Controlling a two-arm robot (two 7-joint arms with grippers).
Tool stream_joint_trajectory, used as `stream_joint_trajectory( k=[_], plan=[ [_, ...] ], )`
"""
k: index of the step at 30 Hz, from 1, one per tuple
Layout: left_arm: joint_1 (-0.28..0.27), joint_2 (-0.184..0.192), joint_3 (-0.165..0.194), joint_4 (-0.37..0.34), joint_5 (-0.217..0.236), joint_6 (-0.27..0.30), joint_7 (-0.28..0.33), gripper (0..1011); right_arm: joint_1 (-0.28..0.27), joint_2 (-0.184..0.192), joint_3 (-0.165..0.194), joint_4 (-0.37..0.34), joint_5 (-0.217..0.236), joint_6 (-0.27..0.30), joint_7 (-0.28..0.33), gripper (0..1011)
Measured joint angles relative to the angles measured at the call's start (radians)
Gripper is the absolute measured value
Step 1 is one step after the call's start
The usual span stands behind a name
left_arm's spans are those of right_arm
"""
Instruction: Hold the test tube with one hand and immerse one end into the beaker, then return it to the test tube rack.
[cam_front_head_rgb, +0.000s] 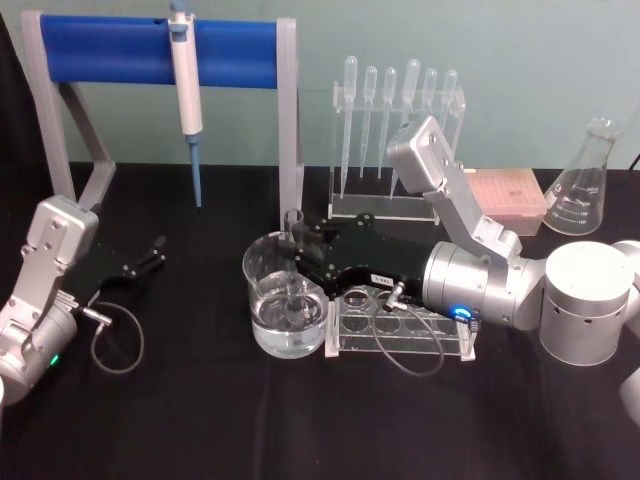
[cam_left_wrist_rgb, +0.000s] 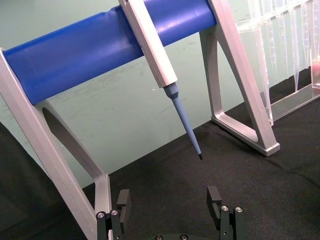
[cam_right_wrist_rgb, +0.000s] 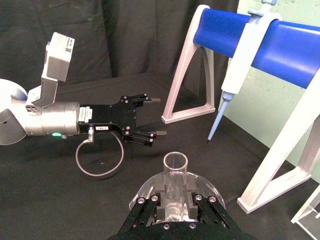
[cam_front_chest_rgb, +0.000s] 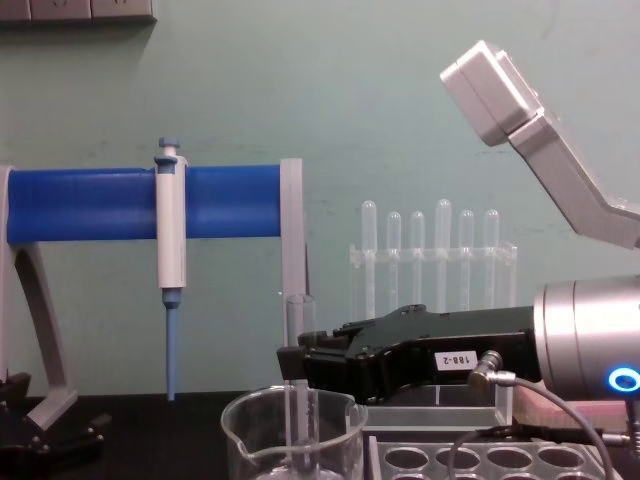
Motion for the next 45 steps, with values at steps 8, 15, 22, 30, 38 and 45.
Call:
stream_joint_trajectory(
  k=[8, 15, 22, 30, 38, 45],
  plan=[
    [0.000, 0.000, 0.000, 0.000, 0.000, 0.000, 0.000, 1000, 0.000, 0.000, 0.000, 0.000, 0.000, 0.000, 0.000, 234],
    [0.000, 0.000, 0.000, 0.000, 0.000, 0.000, 0.000, 1000, 0.000, 0.000, 0.000, 0.000, 0.000, 0.000, 0.000, 234],
    [0.000, 0.000, 0.000, 0.000, 0.000, 0.000, 0.000, 1000, 0.000, 0.000, 0.000, 0.000, 0.000, 0.000, 0.000, 234],
    [0.000, 0.000, 0.000, 0.000, 0.000, 0.000, 0.000, 1000, 0.000, 0.000, 0.000, 0.000, 0.000, 0.000, 0.000, 234],
    [0.000, 0.000, 0.000, 0.000, 0.000, 0.000, 0.000, 1000, 0.000, 0.000, 0.000, 0.000, 0.000, 0.000, 0.000, 234],
    [0.000, 0.000, 0.000, 0.000, 0.000, 0.000, 0.000, 1000, 0.000, 0.000, 0.000, 0.000, 0.000, 0.000, 0.000, 234]
  ],
)
